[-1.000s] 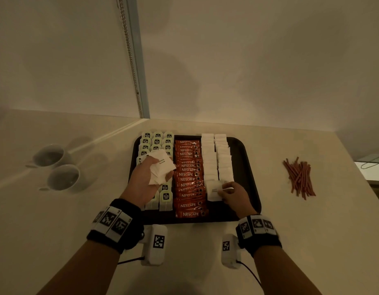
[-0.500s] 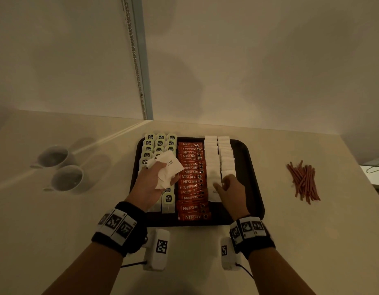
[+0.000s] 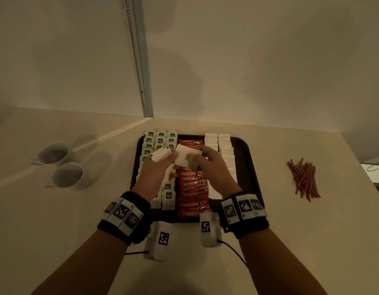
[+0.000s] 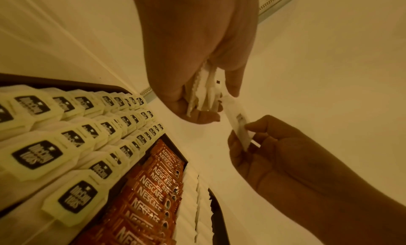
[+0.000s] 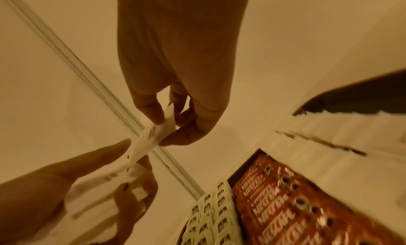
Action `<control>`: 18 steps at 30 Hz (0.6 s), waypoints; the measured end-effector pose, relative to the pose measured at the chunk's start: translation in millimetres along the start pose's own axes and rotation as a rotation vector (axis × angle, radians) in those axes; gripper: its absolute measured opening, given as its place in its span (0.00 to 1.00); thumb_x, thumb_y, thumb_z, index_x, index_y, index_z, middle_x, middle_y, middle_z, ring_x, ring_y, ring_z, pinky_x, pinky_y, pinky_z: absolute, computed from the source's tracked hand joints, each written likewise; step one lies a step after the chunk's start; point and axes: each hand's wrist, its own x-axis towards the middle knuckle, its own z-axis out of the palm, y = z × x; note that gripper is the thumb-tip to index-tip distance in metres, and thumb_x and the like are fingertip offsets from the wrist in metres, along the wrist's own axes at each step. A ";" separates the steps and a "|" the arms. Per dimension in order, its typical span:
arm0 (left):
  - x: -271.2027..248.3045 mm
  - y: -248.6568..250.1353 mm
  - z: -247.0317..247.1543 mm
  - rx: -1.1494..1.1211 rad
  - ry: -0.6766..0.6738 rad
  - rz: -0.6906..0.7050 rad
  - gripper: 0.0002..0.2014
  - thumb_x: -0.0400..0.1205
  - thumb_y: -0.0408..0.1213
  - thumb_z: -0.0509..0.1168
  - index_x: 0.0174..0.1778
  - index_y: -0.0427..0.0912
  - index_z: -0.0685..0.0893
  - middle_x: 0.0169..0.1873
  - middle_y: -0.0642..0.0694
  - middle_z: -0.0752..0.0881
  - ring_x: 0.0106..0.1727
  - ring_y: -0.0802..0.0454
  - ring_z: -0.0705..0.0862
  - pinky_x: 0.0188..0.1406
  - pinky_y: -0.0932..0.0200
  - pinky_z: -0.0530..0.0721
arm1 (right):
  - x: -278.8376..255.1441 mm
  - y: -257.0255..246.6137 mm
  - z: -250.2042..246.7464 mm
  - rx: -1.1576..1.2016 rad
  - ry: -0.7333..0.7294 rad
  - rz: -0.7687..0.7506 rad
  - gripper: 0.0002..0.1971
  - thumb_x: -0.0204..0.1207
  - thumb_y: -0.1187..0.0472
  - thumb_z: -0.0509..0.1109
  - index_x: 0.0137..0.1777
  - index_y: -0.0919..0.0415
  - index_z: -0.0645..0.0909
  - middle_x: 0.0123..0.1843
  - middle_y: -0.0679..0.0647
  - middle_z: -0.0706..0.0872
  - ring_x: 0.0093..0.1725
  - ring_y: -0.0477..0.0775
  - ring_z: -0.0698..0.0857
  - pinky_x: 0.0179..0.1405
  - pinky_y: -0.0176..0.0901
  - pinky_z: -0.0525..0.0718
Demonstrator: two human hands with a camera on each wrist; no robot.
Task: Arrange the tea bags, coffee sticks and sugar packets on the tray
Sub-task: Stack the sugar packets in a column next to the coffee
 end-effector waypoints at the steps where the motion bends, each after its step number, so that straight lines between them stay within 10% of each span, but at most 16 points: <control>1: 0.2 -0.3 -0.4 0.022 -0.023 0.007 0.04 0.79 0.31 0.69 0.45 0.44 0.86 0.39 0.46 0.89 0.40 0.50 0.87 0.31 0.57 0.84 | 0.1 -4.3 -1.9 -0.067 0.004 -0.032 0.09 0.77 0.68 0.65 0.47 0.53 0.82 0.49 0.54 0.84 0.53 0.62 0.86 0.48 0.55 0.87; 7: 1.5 -6.3 2.2 0.081 -0.086 -0.012 0.09 0.77 0.26 0.70 0.51 0.40 0.83 0.39 0.42 0.88 0.36 0.51 0.86 0.32 0.57 0.86 | 2.8 -17.1 -7.8 -0.057 0.064 -0.144 0.16 0.74 0.67 0.72 0.62 0.55 0.79 0.55 0.54 0.87 0.55 0.53 0.87 0.55 0.53 0.87; 13: -4.3 -14.7 8.7 -0.272 -0.111 -0.041 0.12 0.69 0.29 0.71 0.46 0.45 0.82 0.46 0.42 0.86 0.45 0.46 0.84 0.34 0.56 0.84 | -6.4 -4.8 1.3 0.168 0.131 -0.015 0.12 0.74 0.64 0.72 0.56 0.54 0.79 0.56 0.60 0.86 0.56 0.64 0.86 0.55 0.67 0.85; 18: -7.4 -16.1 14.9 -0.306 -0.067 -0.092 0.08 0.77 0.30 0.68 0.49 0.45 0.83 0.43 0.44 0.89 0.41 0.51 0.87 0.35 0.57 0.87 | -12.3 -8.1 5.4 0.453 0.066 0.052 0.09 0.77 0.69 0.67 0.56 0.61 0.80 0.50 0.56 0.88 0.51 0.56 0.87 0.51 0.49 0.88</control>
